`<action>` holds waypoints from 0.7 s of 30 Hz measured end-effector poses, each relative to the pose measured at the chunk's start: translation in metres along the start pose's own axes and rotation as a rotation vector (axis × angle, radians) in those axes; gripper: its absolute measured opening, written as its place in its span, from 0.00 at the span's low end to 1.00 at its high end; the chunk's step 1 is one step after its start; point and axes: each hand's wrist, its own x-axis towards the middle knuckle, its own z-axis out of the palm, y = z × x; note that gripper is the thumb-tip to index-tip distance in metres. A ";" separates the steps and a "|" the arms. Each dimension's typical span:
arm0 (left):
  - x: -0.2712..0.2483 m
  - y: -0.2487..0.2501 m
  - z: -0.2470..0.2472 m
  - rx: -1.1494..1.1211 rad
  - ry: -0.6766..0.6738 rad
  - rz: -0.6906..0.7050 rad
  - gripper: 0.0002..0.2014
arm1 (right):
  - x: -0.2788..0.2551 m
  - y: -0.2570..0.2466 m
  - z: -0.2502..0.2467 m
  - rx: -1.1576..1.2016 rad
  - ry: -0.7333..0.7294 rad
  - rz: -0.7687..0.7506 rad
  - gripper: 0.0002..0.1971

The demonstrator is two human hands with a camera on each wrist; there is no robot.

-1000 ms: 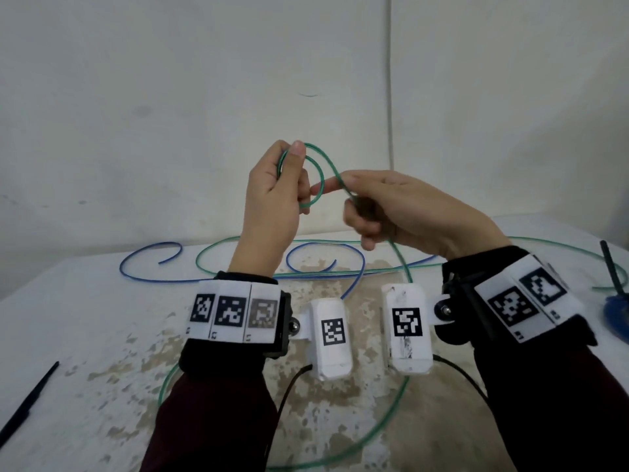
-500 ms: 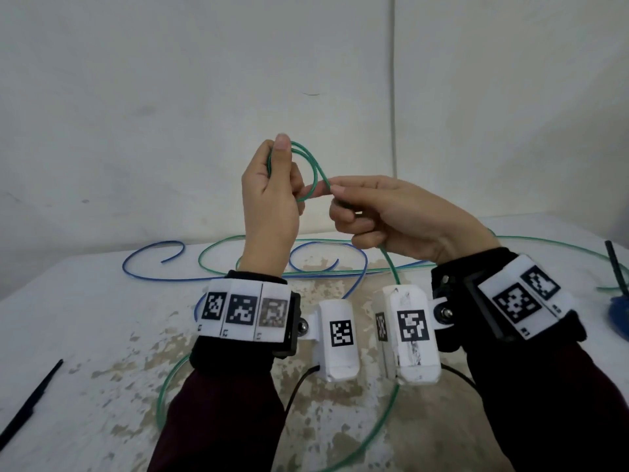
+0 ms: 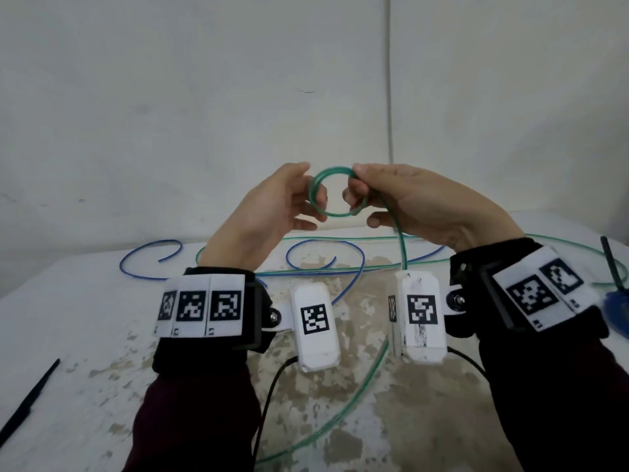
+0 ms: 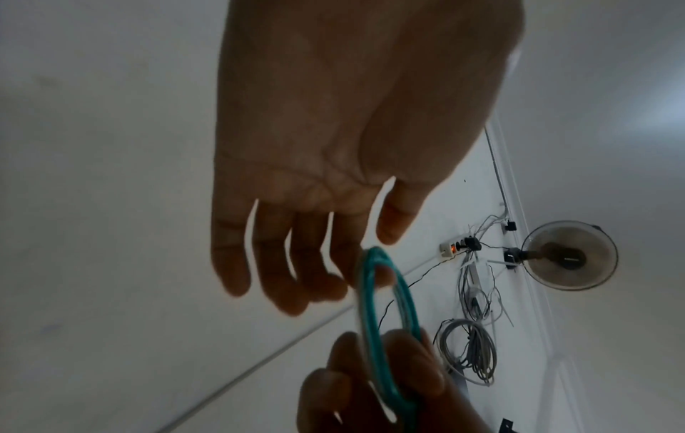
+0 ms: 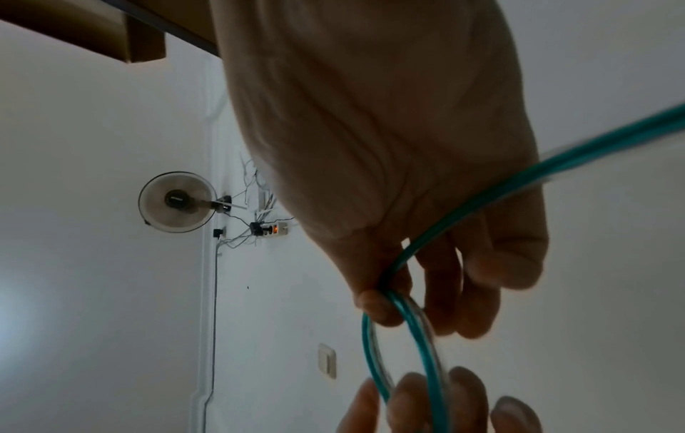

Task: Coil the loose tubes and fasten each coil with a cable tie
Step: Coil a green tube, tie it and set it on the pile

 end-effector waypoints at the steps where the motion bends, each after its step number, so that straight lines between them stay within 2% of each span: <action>1: -0.001 -0.001 0.001 0.042 -0.028 0.006 0.21 | 0.000 0.000 0.000 0.000 -0.018 -0.001 0.19; 4: -0.001 -0.002 0.004 0.073 -0.047 0.087 0.18 | 0.001 -0.001 0.002 0.115 -0.029 -0.005 0.19; 7: -0.002 -0.003 0.002 -0.022 -0.086 0.077 0.14 | 0.003 -0.002 0.004 0.191 0.009 -0.016 0.19; 13: 0.001 0.000 0.012 -0.042 -0.108 -0.007 0.15 | 0.003 0.000 0.004 -0.069 0.058 -0.003 0.20; 16: 0.001 -0.002 0.018 -0.065 -0.123 0.033 0.11 | 0.000 -0.004 0.003 -0.152 0.101 -0.003 0.20; 18: 0.000 -0.002 0.018 -0.136 -0.098 0.082 0.10 | 0.001 -0.006 0.003 -0.086 0.105 -0.009 0.20; 21: 0.000 0.001 0.013 -0.264 -0.013 0.134 0.10 | 0.002 -0.007 0.001 0.194 0.065 0.037 0.18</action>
